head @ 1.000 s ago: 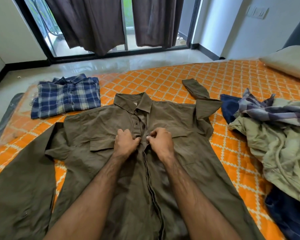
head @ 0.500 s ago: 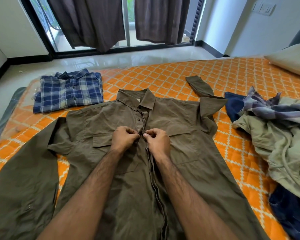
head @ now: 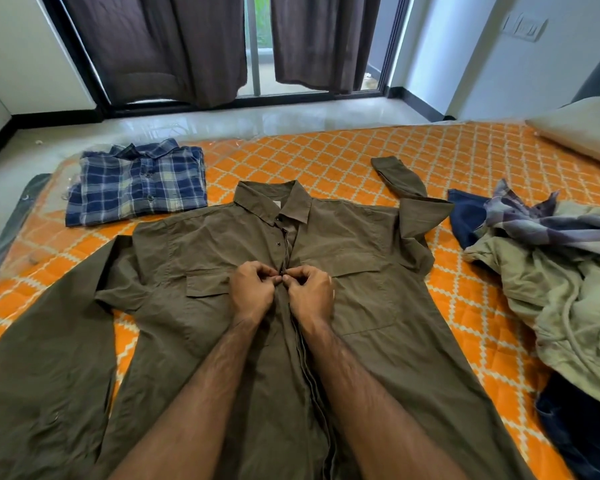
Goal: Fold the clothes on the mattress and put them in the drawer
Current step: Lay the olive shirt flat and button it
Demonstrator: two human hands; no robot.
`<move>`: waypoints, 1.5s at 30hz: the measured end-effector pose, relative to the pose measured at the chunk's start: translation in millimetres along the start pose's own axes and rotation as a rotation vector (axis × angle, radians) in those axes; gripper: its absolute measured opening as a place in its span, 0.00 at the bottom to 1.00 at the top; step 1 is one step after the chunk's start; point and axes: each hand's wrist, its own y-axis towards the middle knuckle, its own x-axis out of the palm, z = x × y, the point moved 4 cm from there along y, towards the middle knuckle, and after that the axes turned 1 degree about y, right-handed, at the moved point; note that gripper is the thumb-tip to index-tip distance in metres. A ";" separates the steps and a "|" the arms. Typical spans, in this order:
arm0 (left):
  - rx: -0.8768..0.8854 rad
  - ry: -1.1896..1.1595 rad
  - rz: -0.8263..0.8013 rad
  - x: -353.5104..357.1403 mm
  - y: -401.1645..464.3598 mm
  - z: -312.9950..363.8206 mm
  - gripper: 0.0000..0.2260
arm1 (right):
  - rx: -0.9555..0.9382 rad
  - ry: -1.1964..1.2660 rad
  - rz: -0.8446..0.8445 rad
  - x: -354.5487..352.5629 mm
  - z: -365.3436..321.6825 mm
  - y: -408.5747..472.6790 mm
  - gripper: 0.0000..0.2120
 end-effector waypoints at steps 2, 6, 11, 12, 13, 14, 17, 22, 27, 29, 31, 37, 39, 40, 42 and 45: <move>0.005 -0.011 0.008 1.9 -0.7 -4.1 0.04 | -0.025 -0.021 -0.004 0.6 0.1 -0.3 0.03; 0.039 0.007 -0.013 3.2 0.2 -6.5 0.04 | -0.049 -0.047 -0.048 -1.7 -1.6 -0.7 0.04; 0.143 0.145 -0.206 -13.0 -5.1 5.6 0.09 | -0.106 0.015 -0.369 -24.8 -8.1 -7.6 0.15; 0.183 0.184 -0.263 -17.0 -11.6 8.0 0.13 | -0.109 0.016 -0.437 -33.0 -9.4 -14.8 0.16; 0.225 0.242 -0.321 -23.8 -21.6 11.9 0.17 | -0.117 -0.012 -0.484 -42.9 -10.8 -25.0 0.17; 0.274 0.325 -0.364 -30.1 -33.8 12.8 0.21 | -0.141 -0.060 -0.508 -51.7 -9.0 -36.8 0.18; 0.435 0.609 -0.360 -51.8 -71.7 3.7 0.25 | -0.260 -0.274 -0.535 -64.5 -2.5 -80.9 0.24; 0.405 0.747 -0.263 -95.5 -123.2 -24.8 0.23 | -0.450 -0.629 -0.739 -82.2 5.3 -147.1 0.29; 0.372 1.094 -0.443 -131.3 -175.7 -14.5 0.21 | -0.510 -0.691 -0.893 -117.5 10.1 -219.2 0.49; 0.401 1.190 -0.528 -137.7 -195.4 -3.7 0.21 | -0.462 -0.578 -0.955 -130.5 10.2 -238.0 0.45; 0.473 1.216 -0.625 -140.7 -222.7 11.2 0.20 | -0.306 -0.342 -1.017 -147.5 11.6 -252.7 0.36; 0.573 1.154 -0.886 -120.3 -309.0 44.4 0.33 | -0.253 -0.226 -0.674 -185.6 18.8 -244.2 0.24; 0.584 1.204 -0.803 -115.2 -331.8 45.8 0.40 | -0.289 -0.489 -0.743 -190.1 20.8 -252.1 0.29; 0.598 1.237 -0.752 -112.2 -340.3 44.8 0.41 | -0.328 -0.697 -0.816 -189.9 23.9 -258.7 0.35; 0.619 1.285 -0.673 -108.2 -352.5 41.7 0.37 | -0.416 -1.001 -0.917 -187.5 30.7 -274.3 0.47; 0.651 1.323 -0.581 -103.9 -358.4 34.5 0.22 | -0.460 -1.135 -0.961 -185.2 36.6 -290.9 0.53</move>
